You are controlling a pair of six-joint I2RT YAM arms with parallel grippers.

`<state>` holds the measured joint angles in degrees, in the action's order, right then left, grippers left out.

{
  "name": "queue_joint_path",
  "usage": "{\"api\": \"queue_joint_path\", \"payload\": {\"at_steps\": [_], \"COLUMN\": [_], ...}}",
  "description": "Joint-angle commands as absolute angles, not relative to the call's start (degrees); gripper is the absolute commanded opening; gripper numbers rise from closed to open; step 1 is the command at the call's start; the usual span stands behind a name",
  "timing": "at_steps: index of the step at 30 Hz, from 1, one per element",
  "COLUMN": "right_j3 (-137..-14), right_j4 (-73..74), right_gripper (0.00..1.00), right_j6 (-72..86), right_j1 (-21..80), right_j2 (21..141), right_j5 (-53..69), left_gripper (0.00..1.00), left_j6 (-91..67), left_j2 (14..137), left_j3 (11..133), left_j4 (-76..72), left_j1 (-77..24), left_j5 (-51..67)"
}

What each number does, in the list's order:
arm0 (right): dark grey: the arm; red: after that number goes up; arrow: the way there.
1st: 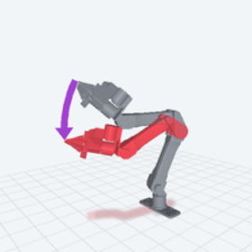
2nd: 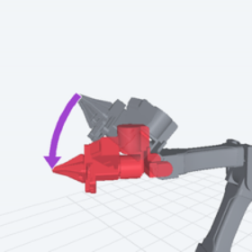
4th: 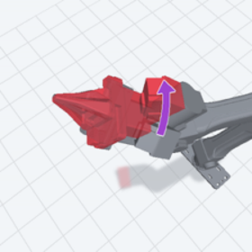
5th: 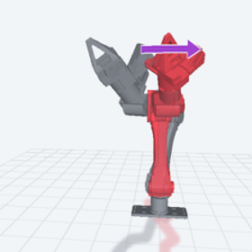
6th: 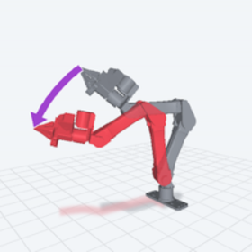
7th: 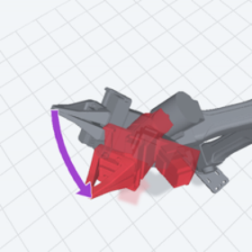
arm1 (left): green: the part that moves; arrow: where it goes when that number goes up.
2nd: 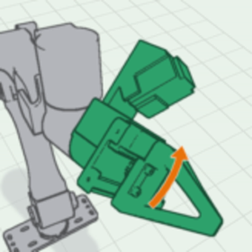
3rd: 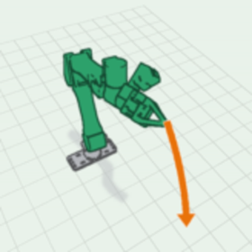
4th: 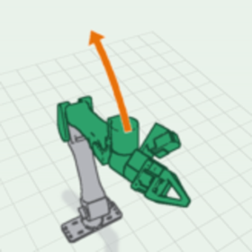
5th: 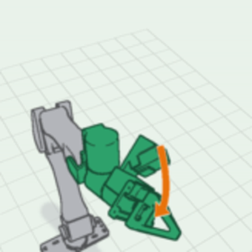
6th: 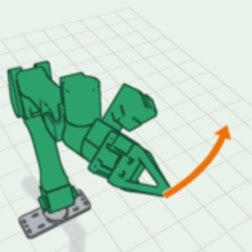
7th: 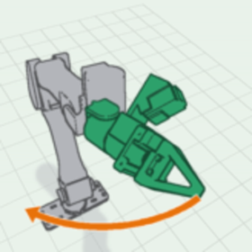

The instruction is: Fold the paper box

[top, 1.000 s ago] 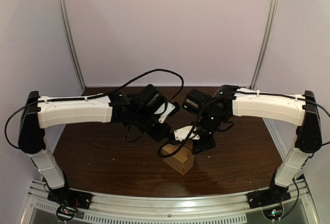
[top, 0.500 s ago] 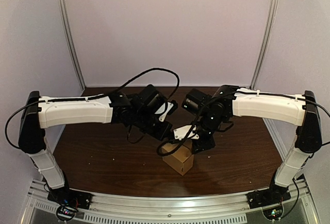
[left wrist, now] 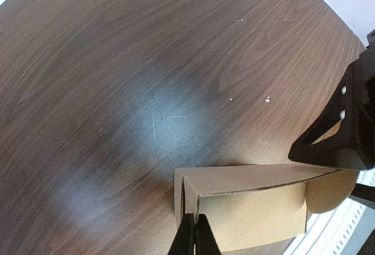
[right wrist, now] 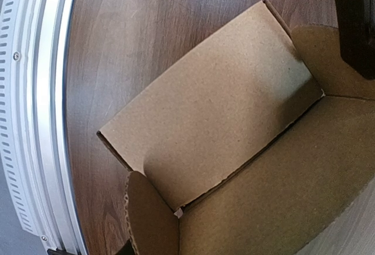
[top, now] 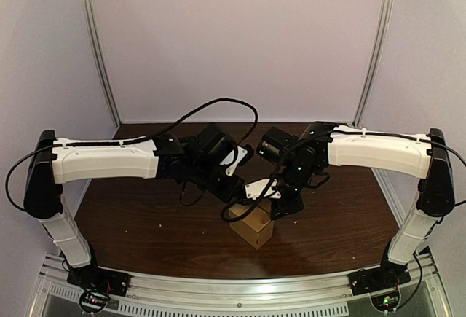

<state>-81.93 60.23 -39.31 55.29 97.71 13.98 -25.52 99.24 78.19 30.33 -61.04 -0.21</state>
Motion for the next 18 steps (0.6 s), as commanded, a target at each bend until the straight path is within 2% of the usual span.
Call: {"api": "queue_joint_path", "payload": {"at_steps": [1,18], "right_j3": [-81.9,-82.4], "right_j4": [59.4,60.7], "right_gripper": [0.38,0.39], "right_j6": [-39.1,-40.3], "right_j1": [55.9,56.8], "right_j2": [96.1,96.5], "right_j5": [14.5,15.1], "left_gripper": [0.00,0.00], "left_j6": [-21.8,-21.6], "left_j2": [99.9,99.5], "left_j3": [78.4,76.3], "left_j4": [39.4,38.7], "left_j1": [-62.0,-61.9], "left_j5": [-1.3,-1.2]}}
